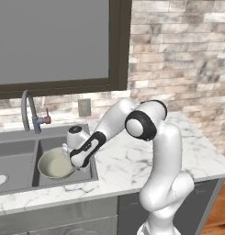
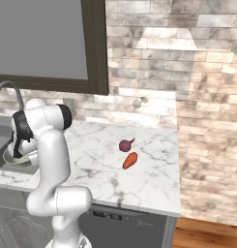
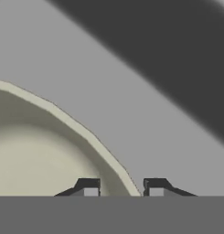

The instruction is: Dump the sweet potato and onion from the bowl so the bowl can be washed. Place the bowl in the sink after clearing the leftovers.

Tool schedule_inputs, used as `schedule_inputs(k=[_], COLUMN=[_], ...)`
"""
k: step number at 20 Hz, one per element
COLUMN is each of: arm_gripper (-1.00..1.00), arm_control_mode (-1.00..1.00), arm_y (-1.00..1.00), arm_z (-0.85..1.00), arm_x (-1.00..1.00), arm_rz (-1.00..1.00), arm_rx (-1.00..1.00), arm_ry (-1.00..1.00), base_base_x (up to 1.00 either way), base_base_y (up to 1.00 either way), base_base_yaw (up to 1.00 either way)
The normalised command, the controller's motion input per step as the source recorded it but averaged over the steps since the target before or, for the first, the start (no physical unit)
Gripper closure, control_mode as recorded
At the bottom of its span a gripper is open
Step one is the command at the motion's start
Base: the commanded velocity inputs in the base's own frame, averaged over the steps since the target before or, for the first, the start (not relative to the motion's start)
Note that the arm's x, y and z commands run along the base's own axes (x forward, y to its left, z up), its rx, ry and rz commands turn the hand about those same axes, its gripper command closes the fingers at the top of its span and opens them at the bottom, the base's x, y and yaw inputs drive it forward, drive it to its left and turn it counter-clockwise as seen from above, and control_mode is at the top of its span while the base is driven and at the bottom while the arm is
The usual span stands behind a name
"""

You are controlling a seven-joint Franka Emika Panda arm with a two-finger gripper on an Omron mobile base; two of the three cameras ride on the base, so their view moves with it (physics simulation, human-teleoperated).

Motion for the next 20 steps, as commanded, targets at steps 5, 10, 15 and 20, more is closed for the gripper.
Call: schedule_inputs(k=[5, 10, 15, 20], arm_gripper=[-1.0, -1.0, -1.0, -1.0], arm_control_mode=[-1.0, -1.0, -1.0, -1.0], arm_y=[0.0, 0.0, -0.12, -0.52], arm_z=[0.18, 0.67, 0.96, 0.99], arm_x=[-0.05, -0.26, -0.49, -0.53], arm_rz=[-0.01, 0.0, -0.01, -0.01], arm_rx=[0.0, 0.0, 0.0, 0.0], arm_ry=[0.0, 0.0, -0.04, -0.08], base_base_x=[0.0, 0.0, 0.0, 0.0], base_base_y=[0.0, 0.0, 0.0, 0.0], base_base_yaw=[0.0, 0.0, 0.0, 0.0])
